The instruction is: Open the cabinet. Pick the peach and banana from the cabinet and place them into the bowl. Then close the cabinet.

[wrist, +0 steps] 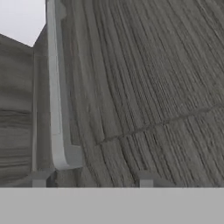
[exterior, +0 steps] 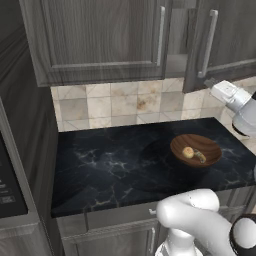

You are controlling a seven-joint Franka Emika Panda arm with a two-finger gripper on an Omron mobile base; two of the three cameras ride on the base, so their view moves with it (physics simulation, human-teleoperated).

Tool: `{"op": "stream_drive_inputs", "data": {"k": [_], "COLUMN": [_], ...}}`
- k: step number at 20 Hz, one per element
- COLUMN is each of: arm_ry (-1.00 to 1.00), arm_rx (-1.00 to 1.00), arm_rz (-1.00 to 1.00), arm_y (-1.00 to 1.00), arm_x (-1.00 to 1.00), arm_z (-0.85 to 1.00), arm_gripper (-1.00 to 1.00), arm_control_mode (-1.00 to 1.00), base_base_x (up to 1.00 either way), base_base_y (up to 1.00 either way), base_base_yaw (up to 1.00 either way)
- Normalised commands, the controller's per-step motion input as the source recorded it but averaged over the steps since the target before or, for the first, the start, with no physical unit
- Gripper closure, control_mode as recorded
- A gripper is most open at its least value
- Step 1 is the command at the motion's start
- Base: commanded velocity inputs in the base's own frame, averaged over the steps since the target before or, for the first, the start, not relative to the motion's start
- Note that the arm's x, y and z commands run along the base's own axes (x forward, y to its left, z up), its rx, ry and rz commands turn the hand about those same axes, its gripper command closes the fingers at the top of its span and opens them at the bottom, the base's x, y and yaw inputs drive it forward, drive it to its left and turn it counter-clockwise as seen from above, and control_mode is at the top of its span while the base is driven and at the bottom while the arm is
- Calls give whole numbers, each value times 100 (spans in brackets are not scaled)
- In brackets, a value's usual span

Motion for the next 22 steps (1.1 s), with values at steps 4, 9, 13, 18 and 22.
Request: {"op": "stream_drive_inputs", "data": {"k": [4,9,13,18,22], "arm_ry": [-2,-4,-1,2,19], "arm_rx": [-11,-7,0,0,-1], "arm_rz": [-5,-3,-6,-14,-18], "arm_y": [100,100,100,77,10], "arm_x": [100,100,100,100,90], "arm_z": [-4,8,28,16,-1], "arm_gripper": [-100,-100,-100,-100,-100], "arm_control_mode": [-100,-100,-100,-100,-100], "base_base_x": [0,0,0,0,0], "base_base_y": [0,0,0,0,0], "base_base_yaw": [0,0,0,0,0]}}
